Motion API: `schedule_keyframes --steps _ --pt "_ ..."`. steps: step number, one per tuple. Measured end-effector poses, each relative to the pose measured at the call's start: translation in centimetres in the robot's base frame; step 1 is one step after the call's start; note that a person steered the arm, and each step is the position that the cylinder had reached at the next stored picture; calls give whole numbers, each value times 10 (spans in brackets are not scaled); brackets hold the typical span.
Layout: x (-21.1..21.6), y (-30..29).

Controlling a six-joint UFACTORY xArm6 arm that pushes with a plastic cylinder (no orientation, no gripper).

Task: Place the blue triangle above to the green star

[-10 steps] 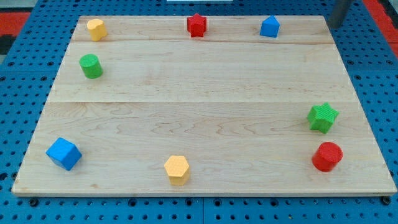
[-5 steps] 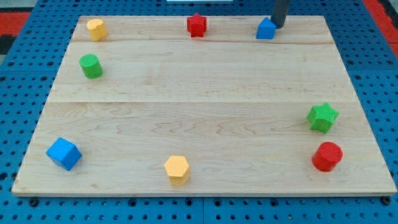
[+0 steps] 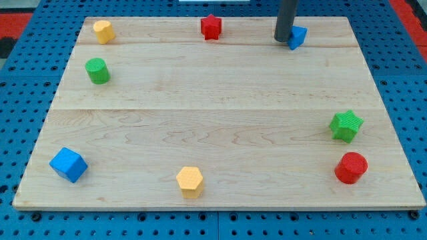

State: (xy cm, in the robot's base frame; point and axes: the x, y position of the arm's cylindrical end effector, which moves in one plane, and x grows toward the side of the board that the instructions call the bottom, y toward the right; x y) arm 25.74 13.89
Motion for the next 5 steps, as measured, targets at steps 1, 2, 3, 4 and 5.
schedule_keyframes --steps 1,2,3,4,5 --pt "-21 2" --pt "-40 4" --pt "-35 32" --pt "-3 33" --pt "10 33"
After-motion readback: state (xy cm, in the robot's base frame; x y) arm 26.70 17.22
